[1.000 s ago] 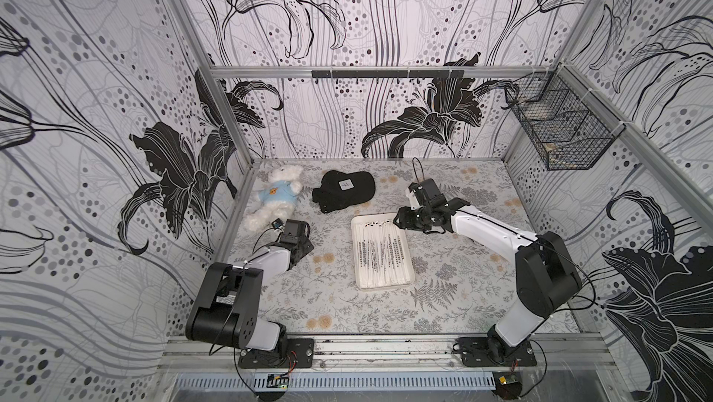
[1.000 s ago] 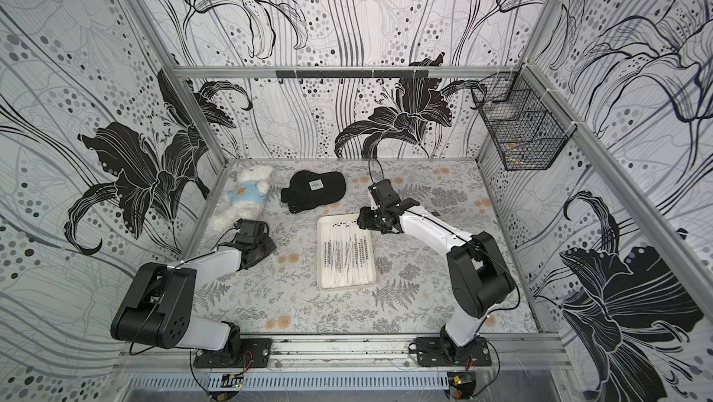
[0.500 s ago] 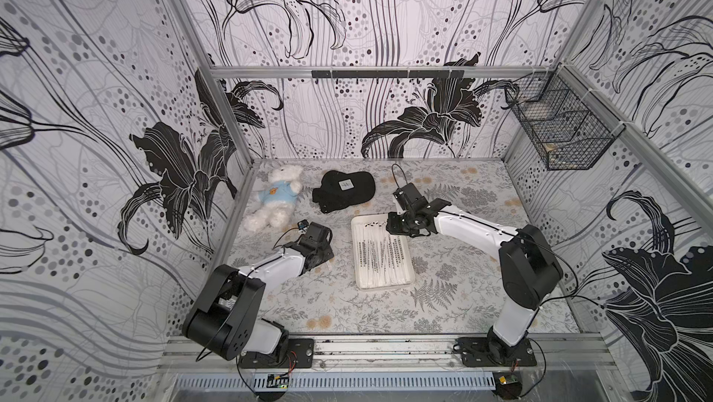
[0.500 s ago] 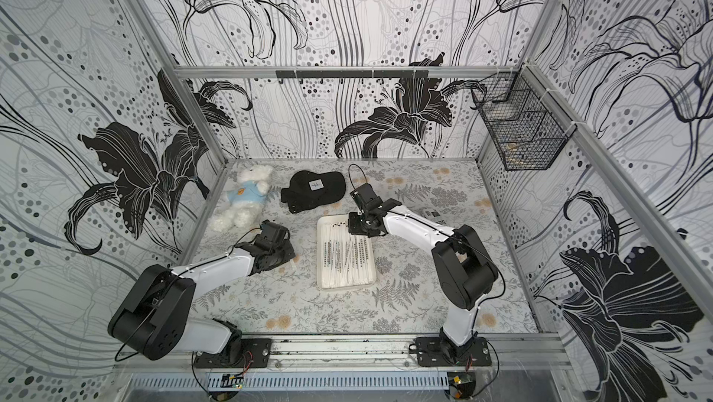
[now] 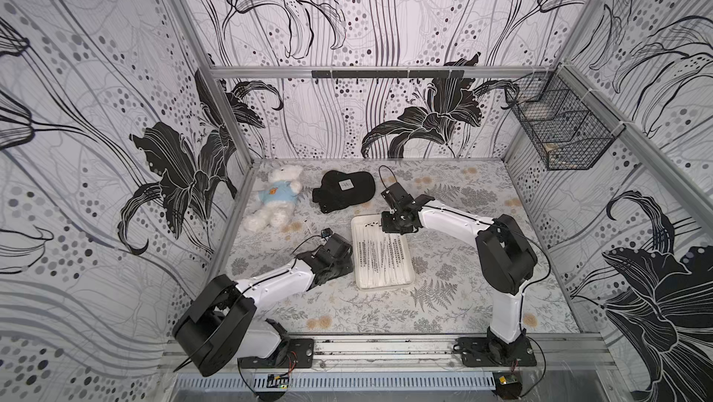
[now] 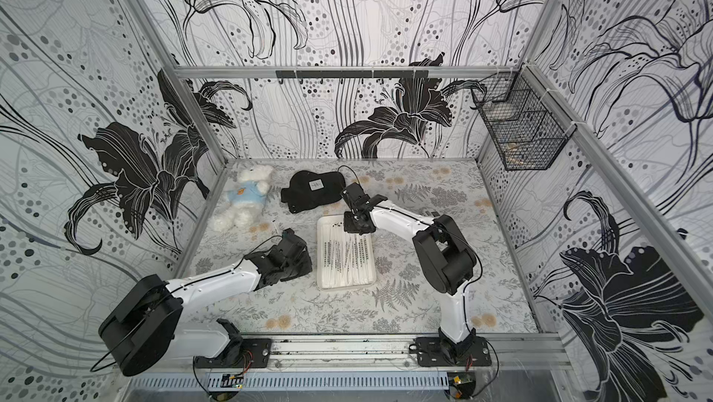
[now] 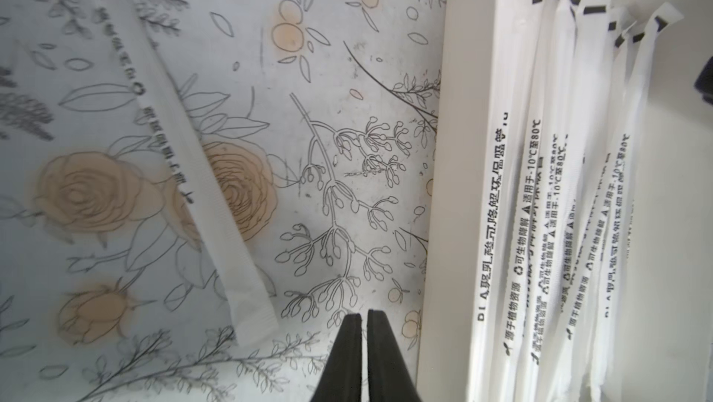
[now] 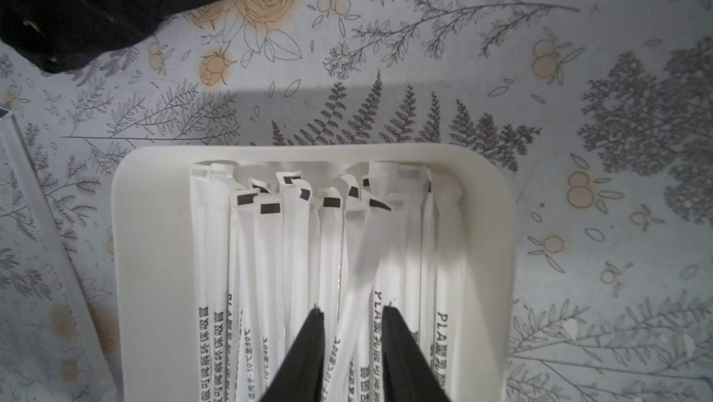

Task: Put the straws into the storage box
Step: Pick up the straw from the center of the board.

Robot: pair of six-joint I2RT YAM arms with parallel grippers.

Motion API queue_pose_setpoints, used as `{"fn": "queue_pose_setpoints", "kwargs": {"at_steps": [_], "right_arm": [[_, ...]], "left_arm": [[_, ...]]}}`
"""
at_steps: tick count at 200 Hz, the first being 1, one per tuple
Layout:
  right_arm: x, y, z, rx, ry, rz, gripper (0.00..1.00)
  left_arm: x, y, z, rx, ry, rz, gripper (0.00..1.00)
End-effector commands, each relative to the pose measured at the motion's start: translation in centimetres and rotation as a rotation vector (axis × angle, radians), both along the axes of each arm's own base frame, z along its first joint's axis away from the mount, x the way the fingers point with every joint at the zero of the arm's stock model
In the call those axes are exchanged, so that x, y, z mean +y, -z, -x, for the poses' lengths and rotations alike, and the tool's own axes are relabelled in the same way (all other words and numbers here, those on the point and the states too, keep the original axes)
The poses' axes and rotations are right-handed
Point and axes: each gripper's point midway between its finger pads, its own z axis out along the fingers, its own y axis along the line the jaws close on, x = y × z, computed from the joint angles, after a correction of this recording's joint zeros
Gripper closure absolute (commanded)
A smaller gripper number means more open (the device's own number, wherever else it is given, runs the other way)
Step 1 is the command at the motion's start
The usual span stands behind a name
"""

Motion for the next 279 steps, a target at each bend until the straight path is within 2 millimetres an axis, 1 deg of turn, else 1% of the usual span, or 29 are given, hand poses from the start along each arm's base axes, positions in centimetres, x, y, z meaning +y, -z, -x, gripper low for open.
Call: {"fn": "queue_pose_setpoints", "kwargs": {"at_steps": [1, 17, 43, 63, 83, 100, 120, 146, 171, 214, 228, 241, 248, 263, 279], "right_arm": [[0.2, 0.8, -0.2, 0.016, 0.006, 0.037, 0.72], [0.2, 1.3, -0.3, 0.021, 0.008, 0.045, 0.73], [0.2, 1.7, -0.2, 0.023, 0.007, 0.062, 0.74], [0.6, 2.1, 0.0, 0.032, -0.001, 0.065, 0.75], [0.8, 1.9, 0.2, 0.028, -0.005, 0.063, 0.76], [0.8, 1.9, 0.2, 0.028, -0.011, 0.063, 0.76], [1.0, 2.4, 0.1, 0.038, -0.021, 0.070, 0.77], [1.4, 2.7, -0.1, 0.042, -0.026, 0.059, 0.80], [2.4, 2.8, 0.0, 0.041, -0.048, 0.049, 0.82], [4.1, 2.9, 0.5, 0.052, -0.087, 0.019, 0.84], [4.3, 3.0, 0.7, 0.058, -0.091, 0.014, 0.84], [4.3, 2.8, 0.7, 0.057, -0.091, 0.014, 0.84], [4.3, 2.3, 0.7, 0.051, -0.097, 0.015, 0.84], [4.3, 0.2, 0.5, 0.015, -0.109, 0.001, 0.81], [4.4, -1.8, 0.2, -0.017, -0.122, -0.011, 0.77]], "left_arm": [[1.6, -2.4, -0.7, -0.068, -0.047, -0.048, 0.78], [2.5, -3.6, -1.3, -0.095, -0.070, -0.057, 0.72], [3.8, -4.1, -2.0, -0.110, -0.108, -0.044, 0.67], [4.8, -4.6, -2.5, -0.128, -0.135, -0.047, 0.65], [5.5, -5.2, -2.9, -0.148, -0.157, -0.052, 0.63], [6.2, -5.3, -3.3, -0.161, -0.177, -0.055, 0.60], [7.0, -5.2, -3.7, -0.167, -0.203, -0.048, 0.53], [7.8, -5.8, -4.2, -0.189, -0.230, -0.047, 0.46], [8.1, -6.0, -4.5, -0.202, -0.240, -0.040, 0.45], [8.1, -5.3, -4.6, -0.198, -0.242, -0.032, 0.45], [8.2, -4.9, -4.7, -0.192, -0.246, -0.035, 0.45], [8.3, -4.3, -4.8, -0.181, -0.251, -0.039, 0.44], [8.4, -4.2, -5.0, -0.182, -0.254, -0.040, 0.43], [8.3, -3.9, -5.7, -0.189, -0.253, -0.040, 0.40], [8.4, -3.2, -6.6, -0.178, -0.252, -0.065, 0.39]]}}
